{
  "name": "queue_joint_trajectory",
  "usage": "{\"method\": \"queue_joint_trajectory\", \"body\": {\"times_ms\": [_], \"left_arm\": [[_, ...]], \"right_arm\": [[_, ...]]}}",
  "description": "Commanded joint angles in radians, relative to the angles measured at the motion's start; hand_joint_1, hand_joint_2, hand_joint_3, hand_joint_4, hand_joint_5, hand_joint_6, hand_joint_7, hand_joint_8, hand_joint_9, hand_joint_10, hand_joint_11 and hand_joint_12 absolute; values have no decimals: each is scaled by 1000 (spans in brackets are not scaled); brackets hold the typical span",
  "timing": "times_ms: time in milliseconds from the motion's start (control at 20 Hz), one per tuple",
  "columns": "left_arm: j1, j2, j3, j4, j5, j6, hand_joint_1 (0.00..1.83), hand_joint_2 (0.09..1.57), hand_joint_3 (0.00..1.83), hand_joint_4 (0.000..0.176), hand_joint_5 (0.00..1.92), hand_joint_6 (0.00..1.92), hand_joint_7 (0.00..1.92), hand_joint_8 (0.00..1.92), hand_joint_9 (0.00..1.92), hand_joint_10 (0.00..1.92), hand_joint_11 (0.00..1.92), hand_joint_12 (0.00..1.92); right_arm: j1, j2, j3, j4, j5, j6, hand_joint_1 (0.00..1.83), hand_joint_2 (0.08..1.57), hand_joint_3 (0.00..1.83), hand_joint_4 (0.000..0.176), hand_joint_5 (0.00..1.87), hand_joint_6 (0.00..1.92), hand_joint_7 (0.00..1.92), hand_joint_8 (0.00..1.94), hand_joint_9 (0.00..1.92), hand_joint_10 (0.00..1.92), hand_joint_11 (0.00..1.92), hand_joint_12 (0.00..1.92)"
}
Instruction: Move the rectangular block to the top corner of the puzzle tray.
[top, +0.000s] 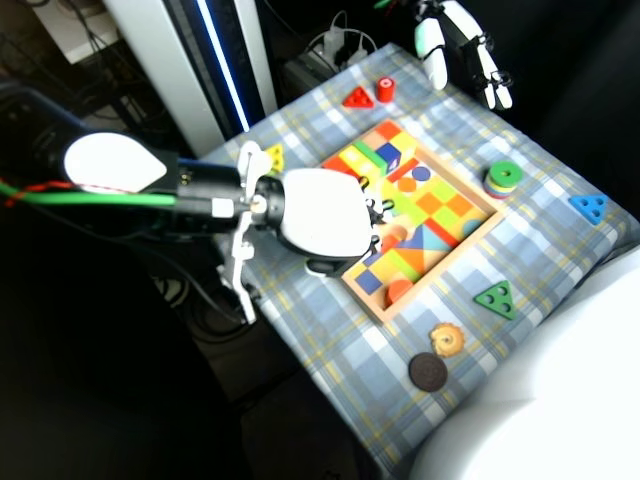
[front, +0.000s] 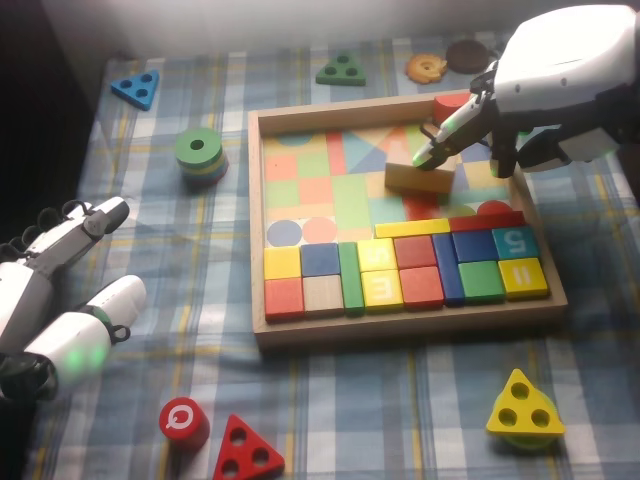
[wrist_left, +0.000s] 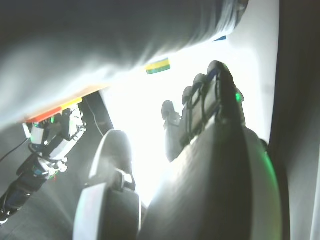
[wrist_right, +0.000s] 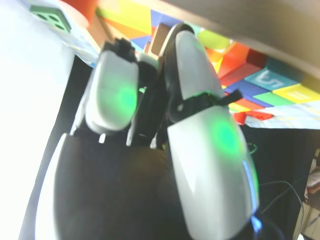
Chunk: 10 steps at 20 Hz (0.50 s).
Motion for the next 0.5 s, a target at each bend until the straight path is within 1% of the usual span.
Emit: {"method": "queue_joint_trajectory", "body": {"times_ms": [0, 50, 100, 150, 200, 250, 300, 350, 400, 450], "left_arm": [[-8, 6, 1, 42, -109, -8, 560, 1370, 0, 63, 357, 3, 180, 2, 102, 1, 0, 149], [-8, 7, 1, 42, -109, -8, 552, 1371, 0, 75, 342, 1, 165, 1, 90, 1, 0, 90], [-8, 7, 1, 42, -109, -8, 552, 1371, 0, 75, 342, 1, 165, 1, 90, 1, 0, 90], [-8, 7, 1, 42, -108, -8, 532, 1373, 0, 71, 344, 0, 161, 0, 81, 1, 0, 8], [-8, 7, 0, 42, -107, -8, 521, 1375, 1, 58, 346, 1, 163, 1, 79, 0, 0, 1], [-8, 7, 0, 42, -106, -8, 506, 1376, 1, 62, 344, 0, 161, 0, 75, 0, 0, 0], [-9, 7, 0, 42, -106, -8, 506, 1376, 1, 62, 344, 0, 161, 0, 75, 0, 0, 0], [-9, 7, 0, 42, -105, -8, 503, 1373, 0, 63, 347, 1, 167, 2, 77, 1, 0, 0], [-9, 6, 0, 42, -104, -8, 517, 1371, 0, 64, 348, 1, 166, 1, 77, 1, 0, 0], [-9, 6, 0, 42, -104, -8, 521, 1370, 0, 65, 346, 0, 167, 1, 80, 2, 3, 1]], "right_arm": [[6, 7, 3, 16, -17, -2, 1538, 1187, 0, 0, 493, 5, 1334, 1941, 1529, 1921, 1556, 1921], [6, 9, 3, 12, -22, -2, 1510, 1211, 4, 0, 452, 3, 1196, 1941, 1413, 1921, 1461, 1921], [6, 12, 4, 8, -28, -2, 1510, 1211, 4, 0, 452, 3, 1196, 1941, 1413, 1921, 1461, 1921], [6, 15, 5, 6, -32, -2, 1541, 1210, 1, 5, 445, 0, 1149, 1941, 1403, 1921, 1460, 1921], [6, 19, 5, 4, -38, -2, 1545, 1209, 0, 9, 447, 1, 1129, 1941, 1387, 1921, 1443, 1921], [6, 21, 7, 1, -45, -2, 1545, 1208, 0, 20, 454, 4, 1124, 1941, 1383, 1921, 1439, 1921], [6, 22, 11, 1, -48, -2, 1545, 1208, 0, 20, 454, 4, 1124, 1941, 1383, 1921, 1439, 1921], [6, 22, 12, 1, -51, -2, 1551, 1207, 0, 29, 455, 3, 1143, 1941, 1384, 1921, 1445, 1921], [6, 23, 15, -2, -55, -2, 1565, 1206, 0, 31, 458, 2, 1178, 1941, 1399, 1921, 1464, 1921], [6, 23, 19, -4, -59, -2, 1553, 1210, 1, 47, 462, 3, 1187, 1941, 1398, 1921, 1464, 1921]]}}
